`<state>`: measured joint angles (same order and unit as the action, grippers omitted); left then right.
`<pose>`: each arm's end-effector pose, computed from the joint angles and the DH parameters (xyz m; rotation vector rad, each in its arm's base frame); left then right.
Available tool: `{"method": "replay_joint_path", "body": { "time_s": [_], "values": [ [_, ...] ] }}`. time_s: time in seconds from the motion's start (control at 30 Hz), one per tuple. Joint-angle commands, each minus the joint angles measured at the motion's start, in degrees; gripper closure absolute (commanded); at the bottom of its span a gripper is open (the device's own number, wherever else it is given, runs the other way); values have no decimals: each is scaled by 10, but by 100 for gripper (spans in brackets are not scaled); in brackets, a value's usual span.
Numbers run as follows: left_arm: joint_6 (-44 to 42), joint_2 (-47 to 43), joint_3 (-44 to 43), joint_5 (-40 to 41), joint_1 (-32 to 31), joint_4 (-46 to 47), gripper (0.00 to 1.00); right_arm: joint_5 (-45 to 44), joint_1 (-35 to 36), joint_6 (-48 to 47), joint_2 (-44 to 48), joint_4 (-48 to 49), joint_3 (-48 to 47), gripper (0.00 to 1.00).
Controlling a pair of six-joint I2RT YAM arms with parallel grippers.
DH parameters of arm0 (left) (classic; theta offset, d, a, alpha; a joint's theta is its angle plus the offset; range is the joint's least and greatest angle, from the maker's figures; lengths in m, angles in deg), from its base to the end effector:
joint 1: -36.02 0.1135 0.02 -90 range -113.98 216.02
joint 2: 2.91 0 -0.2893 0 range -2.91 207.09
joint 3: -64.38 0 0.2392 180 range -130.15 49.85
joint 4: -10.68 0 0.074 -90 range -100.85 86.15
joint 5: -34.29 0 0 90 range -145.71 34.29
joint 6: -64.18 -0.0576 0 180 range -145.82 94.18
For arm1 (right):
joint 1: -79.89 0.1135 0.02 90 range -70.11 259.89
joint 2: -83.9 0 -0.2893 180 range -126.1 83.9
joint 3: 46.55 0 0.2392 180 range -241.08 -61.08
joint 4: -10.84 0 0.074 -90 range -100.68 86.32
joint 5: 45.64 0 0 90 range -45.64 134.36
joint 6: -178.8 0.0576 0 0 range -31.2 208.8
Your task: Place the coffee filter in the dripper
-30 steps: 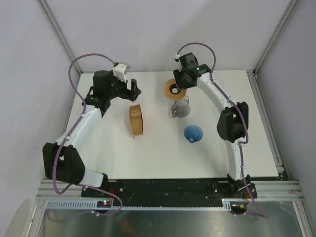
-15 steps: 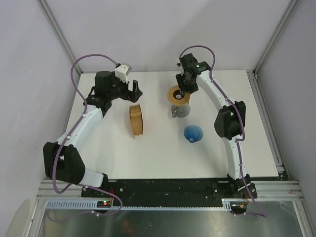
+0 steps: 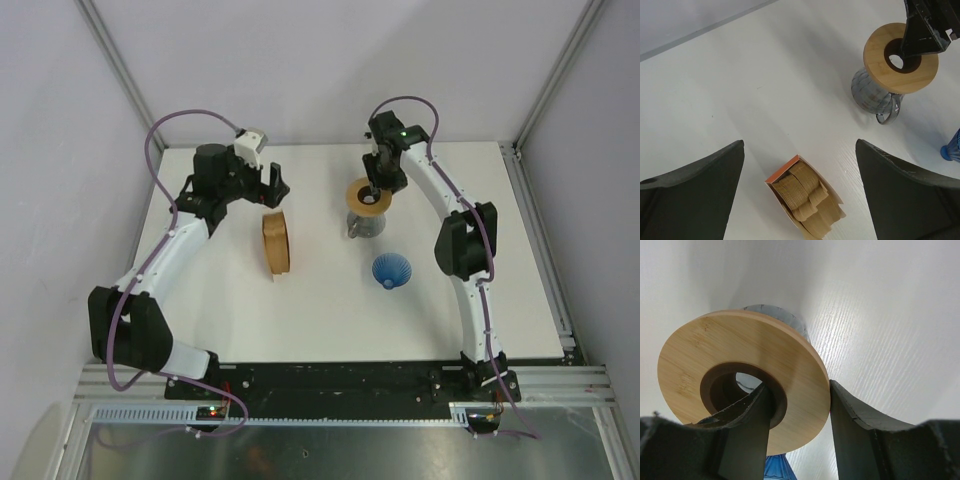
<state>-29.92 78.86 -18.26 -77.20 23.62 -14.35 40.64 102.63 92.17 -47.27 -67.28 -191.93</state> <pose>0.3219 -0.0924 0.3512 0.5239 1.9210 -0.4666 0.4627 0.1899 0.2719 -0.4315 2.6483 0.0555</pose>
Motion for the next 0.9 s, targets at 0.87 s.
{"method": "replay_joint_path", "body": {
  "time_s": [0.87],
  "values": [
    [-20,1,-12,-8,-6,5,1,44,-10,-17,3,20,35,49]
  ]
}}
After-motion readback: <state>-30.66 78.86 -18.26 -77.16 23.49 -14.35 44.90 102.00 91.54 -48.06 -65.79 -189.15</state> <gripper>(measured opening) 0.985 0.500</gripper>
